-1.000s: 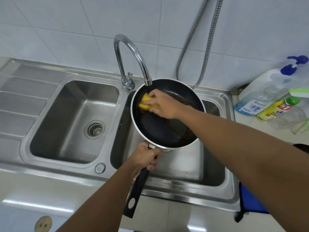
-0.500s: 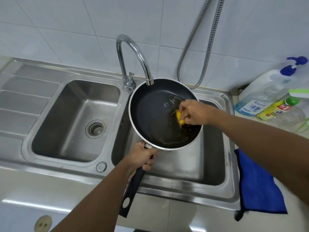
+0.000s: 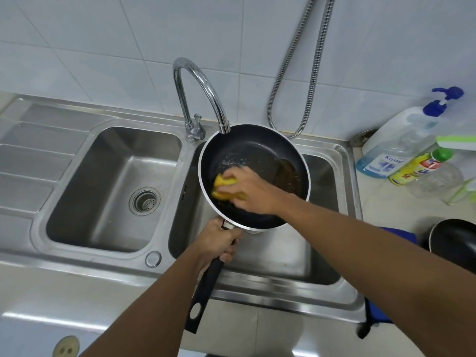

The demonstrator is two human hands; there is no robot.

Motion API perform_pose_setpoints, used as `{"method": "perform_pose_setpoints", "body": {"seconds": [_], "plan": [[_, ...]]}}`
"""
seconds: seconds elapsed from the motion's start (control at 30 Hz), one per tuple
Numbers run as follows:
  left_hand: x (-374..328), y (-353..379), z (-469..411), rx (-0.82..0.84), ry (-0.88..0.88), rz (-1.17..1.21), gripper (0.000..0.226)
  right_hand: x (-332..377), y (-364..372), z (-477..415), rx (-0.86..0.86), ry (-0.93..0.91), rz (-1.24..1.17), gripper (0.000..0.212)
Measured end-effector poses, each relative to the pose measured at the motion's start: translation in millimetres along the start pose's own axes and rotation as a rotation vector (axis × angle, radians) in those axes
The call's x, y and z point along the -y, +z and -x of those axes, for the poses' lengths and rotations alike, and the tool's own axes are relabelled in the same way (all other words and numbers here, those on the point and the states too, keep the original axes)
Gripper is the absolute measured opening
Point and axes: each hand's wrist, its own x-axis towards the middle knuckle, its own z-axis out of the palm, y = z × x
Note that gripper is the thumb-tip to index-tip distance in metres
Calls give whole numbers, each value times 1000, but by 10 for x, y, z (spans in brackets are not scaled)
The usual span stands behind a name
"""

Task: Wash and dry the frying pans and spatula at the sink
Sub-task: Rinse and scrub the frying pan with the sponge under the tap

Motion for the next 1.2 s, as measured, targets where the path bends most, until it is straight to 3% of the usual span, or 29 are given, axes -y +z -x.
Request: {"method": "perform_pose_setpoints", "body": {"seconds": [0.07, 0.17, 0.3, 0.43, 0.67, 0.83, 1.03, 1.2], "plan": [[-7, -28, 9, -18, -7, 14, 15, -20, -7, 224, 36, 31, -84, 50], [-12, -46, 29, -22, -17, 25, 18, -98, -104, 460, 117, 275, -197, 59], [8, -3, 72, -29, -27, -2, 16, -181, -293, 424, 84, 470, -47, 38], [33, 104, 106, 20, -44, 9, 17, -52, -498, 213, -35, 500, 72, 55], [53, 230, 104, 37, -50, 7, 19, 31, -431, 253, 13, 573, -54, 59], [55, 294, 96, 27, -44, 11, 20, -200, -433, 710, -104, 722, -38, 53], [94, 329, 105, 30, -54, -19, 15, -817, -475, 1654, -441, 1153, -8, 40], [117, 316, 89, 32, -49, -1, 14, -1185, -247, 2289, -298, 1312, 120, 41]]}}
